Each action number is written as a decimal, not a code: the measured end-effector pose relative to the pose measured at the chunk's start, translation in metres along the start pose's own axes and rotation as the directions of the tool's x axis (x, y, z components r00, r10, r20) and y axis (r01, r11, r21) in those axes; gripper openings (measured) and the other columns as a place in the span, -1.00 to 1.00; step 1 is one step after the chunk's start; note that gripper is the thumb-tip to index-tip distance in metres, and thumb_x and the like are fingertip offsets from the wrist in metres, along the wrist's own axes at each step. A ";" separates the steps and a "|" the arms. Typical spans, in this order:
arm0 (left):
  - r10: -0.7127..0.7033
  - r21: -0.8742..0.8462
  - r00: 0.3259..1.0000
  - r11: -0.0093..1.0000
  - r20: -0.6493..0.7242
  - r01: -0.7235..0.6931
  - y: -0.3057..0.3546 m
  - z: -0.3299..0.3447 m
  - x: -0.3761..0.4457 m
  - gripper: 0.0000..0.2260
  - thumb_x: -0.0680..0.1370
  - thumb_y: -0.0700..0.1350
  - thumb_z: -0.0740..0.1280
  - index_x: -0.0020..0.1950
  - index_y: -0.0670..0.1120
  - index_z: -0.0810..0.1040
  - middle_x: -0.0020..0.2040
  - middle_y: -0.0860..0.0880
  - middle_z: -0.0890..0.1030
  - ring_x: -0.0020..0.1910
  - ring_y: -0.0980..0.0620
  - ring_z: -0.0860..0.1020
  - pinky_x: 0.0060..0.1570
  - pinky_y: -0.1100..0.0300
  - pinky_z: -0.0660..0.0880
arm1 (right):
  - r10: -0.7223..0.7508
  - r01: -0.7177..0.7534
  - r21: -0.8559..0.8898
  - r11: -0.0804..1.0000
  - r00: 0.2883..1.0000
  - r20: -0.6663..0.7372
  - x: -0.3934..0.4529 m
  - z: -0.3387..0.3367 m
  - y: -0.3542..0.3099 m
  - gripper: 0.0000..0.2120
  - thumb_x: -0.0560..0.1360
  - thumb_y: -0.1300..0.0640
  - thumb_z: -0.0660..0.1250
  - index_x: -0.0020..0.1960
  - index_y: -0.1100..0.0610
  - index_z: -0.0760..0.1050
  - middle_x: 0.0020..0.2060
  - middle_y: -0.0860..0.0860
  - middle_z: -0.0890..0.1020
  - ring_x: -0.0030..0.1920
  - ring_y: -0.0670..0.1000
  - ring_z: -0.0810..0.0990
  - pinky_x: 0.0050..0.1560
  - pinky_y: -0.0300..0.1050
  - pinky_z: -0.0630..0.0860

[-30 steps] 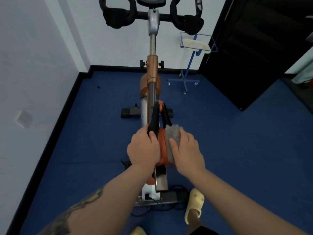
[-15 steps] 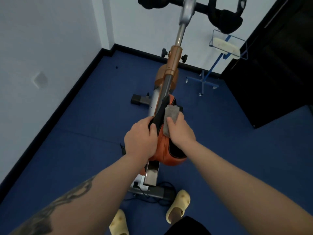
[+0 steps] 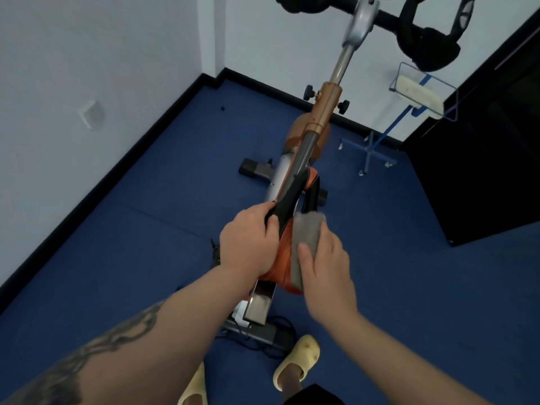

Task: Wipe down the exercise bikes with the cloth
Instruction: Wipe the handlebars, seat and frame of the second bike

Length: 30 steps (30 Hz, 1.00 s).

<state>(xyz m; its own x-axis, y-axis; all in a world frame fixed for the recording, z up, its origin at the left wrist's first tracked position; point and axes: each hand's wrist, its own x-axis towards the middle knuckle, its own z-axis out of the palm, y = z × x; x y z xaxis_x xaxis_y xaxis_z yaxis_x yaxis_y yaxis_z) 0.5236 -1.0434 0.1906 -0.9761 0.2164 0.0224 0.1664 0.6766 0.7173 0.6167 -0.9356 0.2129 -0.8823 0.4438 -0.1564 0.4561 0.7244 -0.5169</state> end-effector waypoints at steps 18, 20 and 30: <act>-0.026 0.008 1.000 1.000 0.003 0.026 0.001 -0.002 -0.001 -0.72 0.61 -0.01 0.21 0.29 0.05 0.55 0.15 0.04 0.63 0.12 -0.02 0.56 -0.08 0.15 0.34 | 0.154 -0.157 0.047 0.986 0.985 0.079 0.071 -0.003 -0.020 -0.44 0.66 -0.06 0.05 0.56 0.13 0.01 0.44 0.15 0.33 0.32 0.21 0.42 0.21 0.08 0.43; -0.018 -0.006 1.000 1.000 0.001 0.018 0.002 -0.003 -0.002 -0.74 0.61 -0.02 0.21 0.25 0.07 0.55 0.10 0.06 0.64 0.07 0.01 0.57 -0.12 0.19 0.30 | 0.061 -0.061 -0.003 0.998 0.997 0.048 0.045 -0.003 -0.014 -0.41 0.64 -0.11 0.02 0.58 0.10 -0.04 0.45 0.13 0.30 0.34 0.18 0.37 0.18 0.05 0.41; -0.002 0.000 1.000 1.000 0.008 0.002 0.002 -0.003 -0.001 -0.75 0.62 -0.02 0.19 0.26 0.05 0.55 0.04 0.11 0.61 -0.09 0.14 0.49 -0.27 0.22 0.27 | 0.103 -0.095 0.183 0.978 0.994 -0.034 0.030 0.005 0.001 -0.51 0.64 -0.14 0.01 0.50 0.04 0.18 0.39 0.03 0.38 0.33 0.06 0.38 0.16 -0.08 0.35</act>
<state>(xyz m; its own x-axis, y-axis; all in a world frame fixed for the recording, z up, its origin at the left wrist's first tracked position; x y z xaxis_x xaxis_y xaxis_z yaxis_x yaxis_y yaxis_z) 0.5244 -1.0442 0.1944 -0.9753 0.2202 0.0154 0.1643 0.6773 0.7171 0.5903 -0.9242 0.2038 -0.8259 0.5342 -0.1801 0.5092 0.5697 -0.6451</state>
